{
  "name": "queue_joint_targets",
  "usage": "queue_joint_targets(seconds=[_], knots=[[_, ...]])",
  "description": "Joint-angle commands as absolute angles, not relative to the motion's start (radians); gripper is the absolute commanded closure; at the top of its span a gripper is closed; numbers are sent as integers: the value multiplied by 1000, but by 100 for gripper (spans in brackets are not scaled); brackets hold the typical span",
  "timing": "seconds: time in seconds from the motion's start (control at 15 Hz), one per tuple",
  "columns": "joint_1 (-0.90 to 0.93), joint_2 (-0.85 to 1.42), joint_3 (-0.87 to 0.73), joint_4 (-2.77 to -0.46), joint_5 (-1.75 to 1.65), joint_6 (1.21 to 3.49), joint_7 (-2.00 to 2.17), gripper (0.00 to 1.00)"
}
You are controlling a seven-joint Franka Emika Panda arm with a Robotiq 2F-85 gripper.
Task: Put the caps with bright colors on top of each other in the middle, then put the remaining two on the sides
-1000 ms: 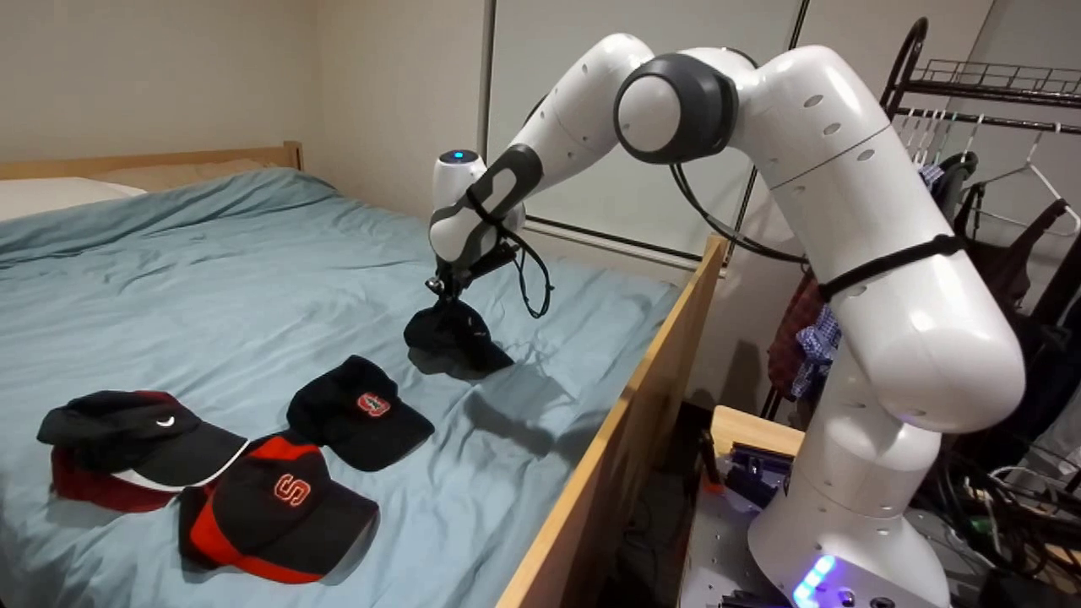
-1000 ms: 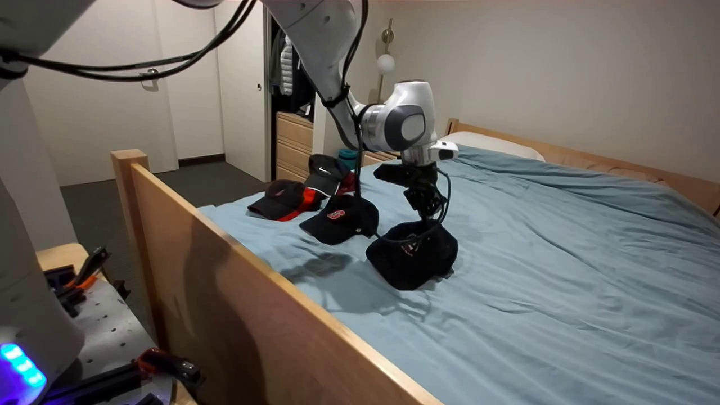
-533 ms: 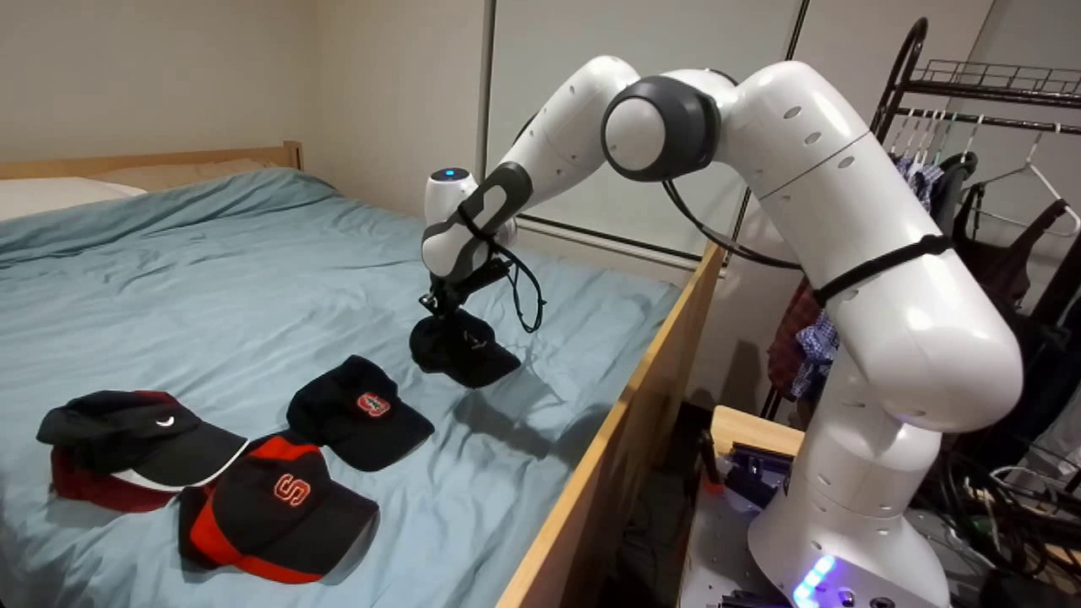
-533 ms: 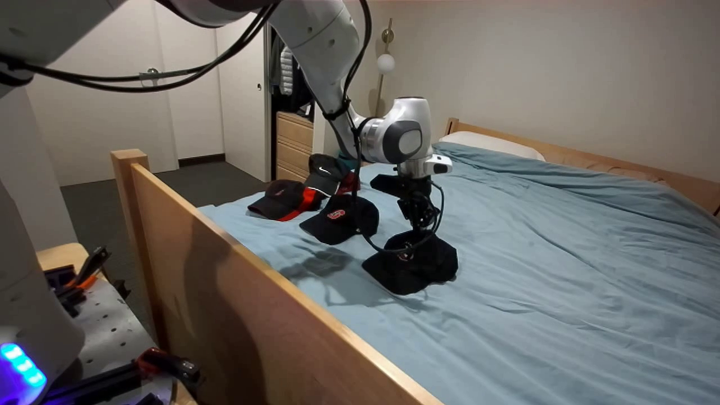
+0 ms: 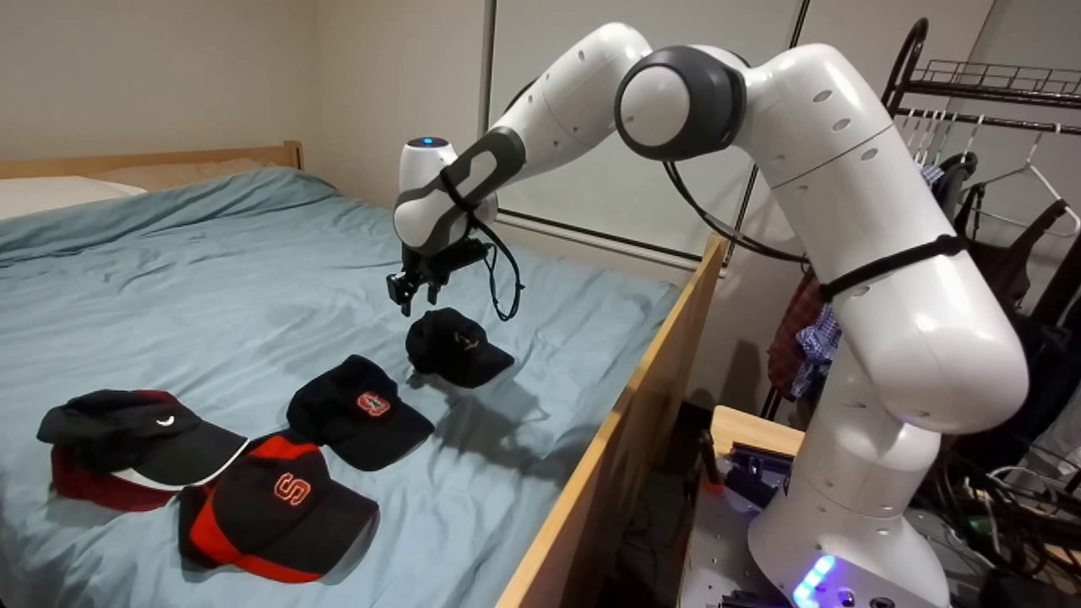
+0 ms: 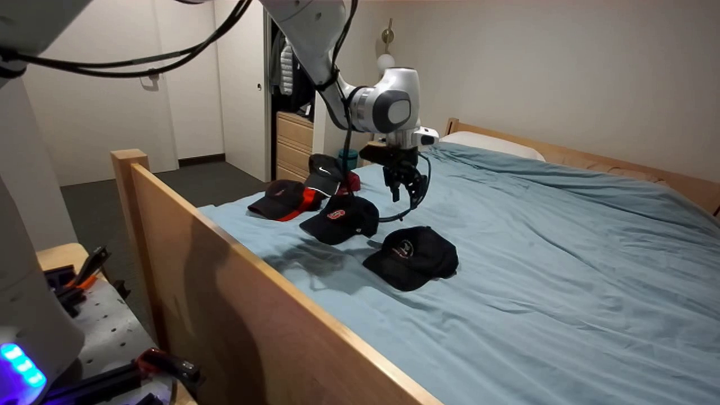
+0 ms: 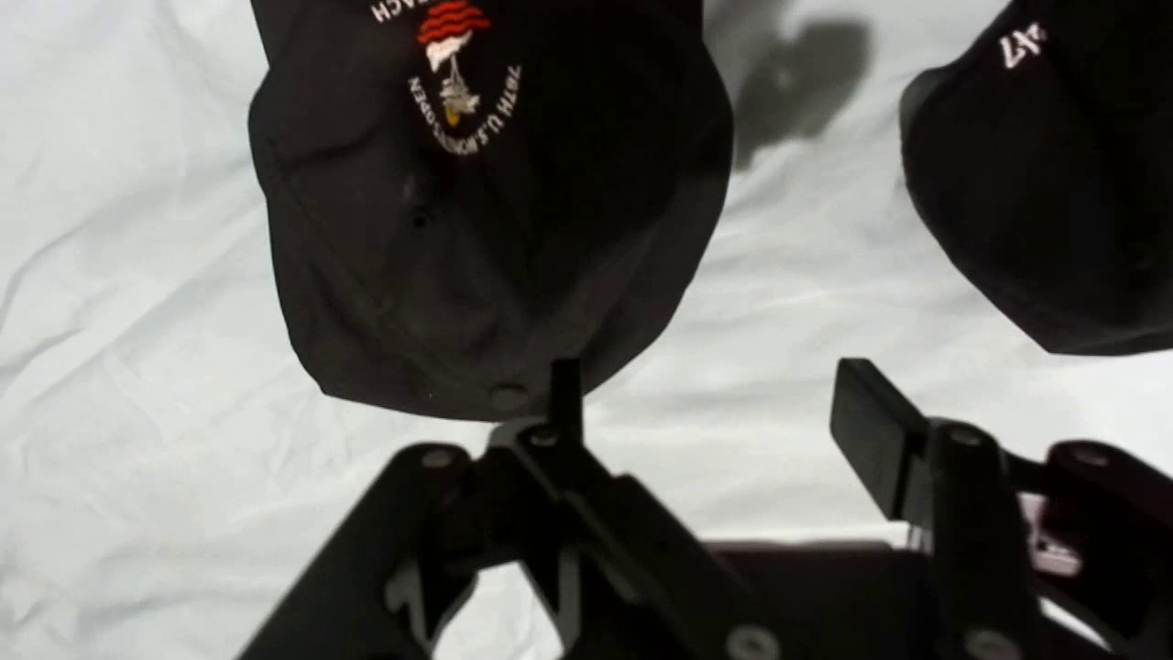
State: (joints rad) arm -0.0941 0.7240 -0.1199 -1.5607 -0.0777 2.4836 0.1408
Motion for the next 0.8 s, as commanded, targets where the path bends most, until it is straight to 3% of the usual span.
queue_joint_targets(seconds=[0.0,0.4,0.73], knots=[[-53,616,-146,-1628,-91,2452,173,2],[-38,510,24,-1711,0,2384,2,0],[44,574,144,-1674,31,2306,-65,0]])
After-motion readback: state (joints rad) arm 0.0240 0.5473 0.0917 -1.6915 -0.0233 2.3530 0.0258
